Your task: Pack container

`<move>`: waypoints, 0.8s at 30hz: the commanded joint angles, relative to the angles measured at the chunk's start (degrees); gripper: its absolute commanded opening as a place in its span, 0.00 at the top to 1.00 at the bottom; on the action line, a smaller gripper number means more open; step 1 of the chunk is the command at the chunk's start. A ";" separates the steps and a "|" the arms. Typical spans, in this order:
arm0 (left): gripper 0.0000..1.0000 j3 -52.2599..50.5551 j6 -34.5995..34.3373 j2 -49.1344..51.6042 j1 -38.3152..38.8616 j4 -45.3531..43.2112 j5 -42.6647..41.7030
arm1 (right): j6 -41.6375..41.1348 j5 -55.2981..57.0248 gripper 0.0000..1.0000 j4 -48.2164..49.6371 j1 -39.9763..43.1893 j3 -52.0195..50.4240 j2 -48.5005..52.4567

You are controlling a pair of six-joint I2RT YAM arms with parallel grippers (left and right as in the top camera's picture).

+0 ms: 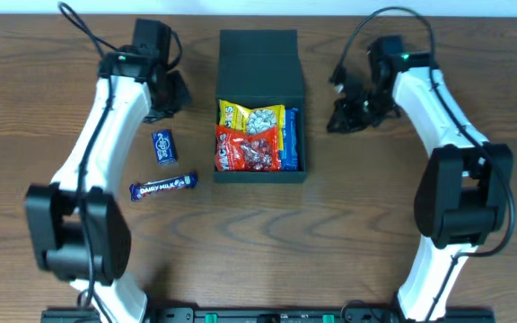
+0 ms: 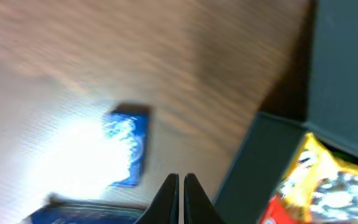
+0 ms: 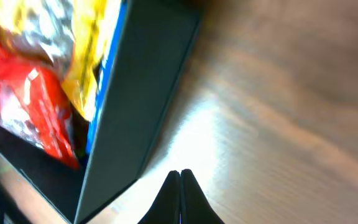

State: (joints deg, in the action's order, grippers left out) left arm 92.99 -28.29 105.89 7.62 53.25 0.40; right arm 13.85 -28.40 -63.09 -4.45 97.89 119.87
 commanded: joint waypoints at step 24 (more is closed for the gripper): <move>0.27 -22.29 7.82 2.49 -0.52 -18.40 5.09 | -1.60 0.11 0.80 2.16 0.31 5.46 -0.61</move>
State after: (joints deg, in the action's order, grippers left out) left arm 71.64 -23.11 107.26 7.49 35.42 5.48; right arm 12.53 -28.23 -60.86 -4.23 102.39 119.87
